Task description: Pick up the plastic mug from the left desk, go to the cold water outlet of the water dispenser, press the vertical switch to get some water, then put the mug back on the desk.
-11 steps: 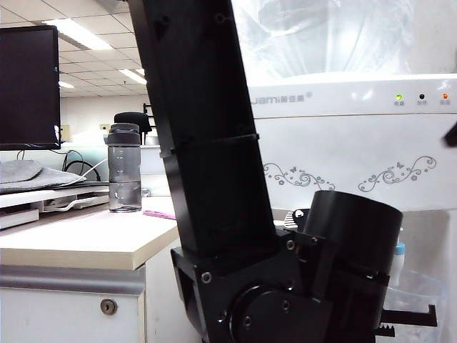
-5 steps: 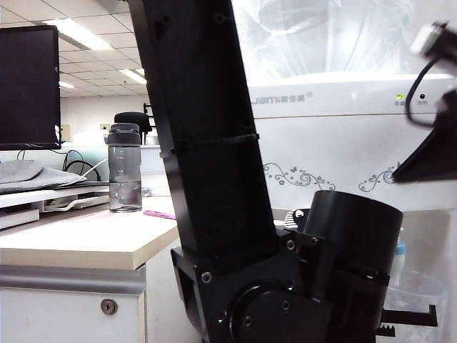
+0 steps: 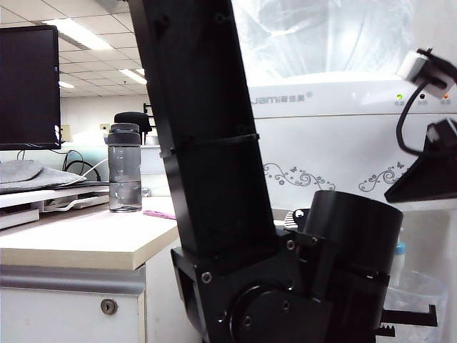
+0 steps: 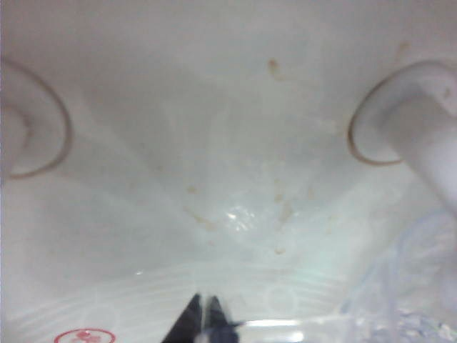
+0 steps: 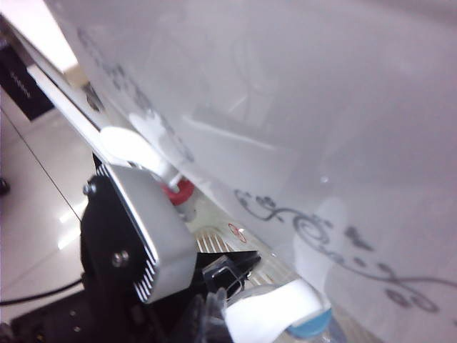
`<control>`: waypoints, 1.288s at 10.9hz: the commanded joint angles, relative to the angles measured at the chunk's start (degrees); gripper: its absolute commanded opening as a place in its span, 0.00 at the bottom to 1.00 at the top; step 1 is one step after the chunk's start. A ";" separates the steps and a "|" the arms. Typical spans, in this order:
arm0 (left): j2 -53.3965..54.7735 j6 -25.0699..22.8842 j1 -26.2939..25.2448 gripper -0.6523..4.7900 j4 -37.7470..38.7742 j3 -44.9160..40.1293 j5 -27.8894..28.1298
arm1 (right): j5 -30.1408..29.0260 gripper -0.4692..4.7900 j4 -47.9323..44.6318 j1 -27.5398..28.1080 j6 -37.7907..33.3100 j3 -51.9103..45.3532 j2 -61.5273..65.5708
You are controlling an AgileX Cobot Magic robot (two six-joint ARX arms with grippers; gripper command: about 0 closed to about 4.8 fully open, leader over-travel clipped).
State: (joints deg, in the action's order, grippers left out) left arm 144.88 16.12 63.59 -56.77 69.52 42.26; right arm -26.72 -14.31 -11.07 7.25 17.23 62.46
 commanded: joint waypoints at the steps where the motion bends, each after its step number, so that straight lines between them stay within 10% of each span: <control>1: -0.57 0.37 0.09 0.11 -2.95 0.46 0.55 | 0.22 0.09 -2.67 -0.07 1.97 0.15 1.18; 14: -0.57 0.37 0.09 0.11 -3.34 0.46 0.57 | 2.99 0.09 -2.71 -0.07 5.03 0.15 6.86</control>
State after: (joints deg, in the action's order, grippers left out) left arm 144.88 16.12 63.59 -56.84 69.49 42.26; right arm -24.40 -16.84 -11.07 12.08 17.28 69.28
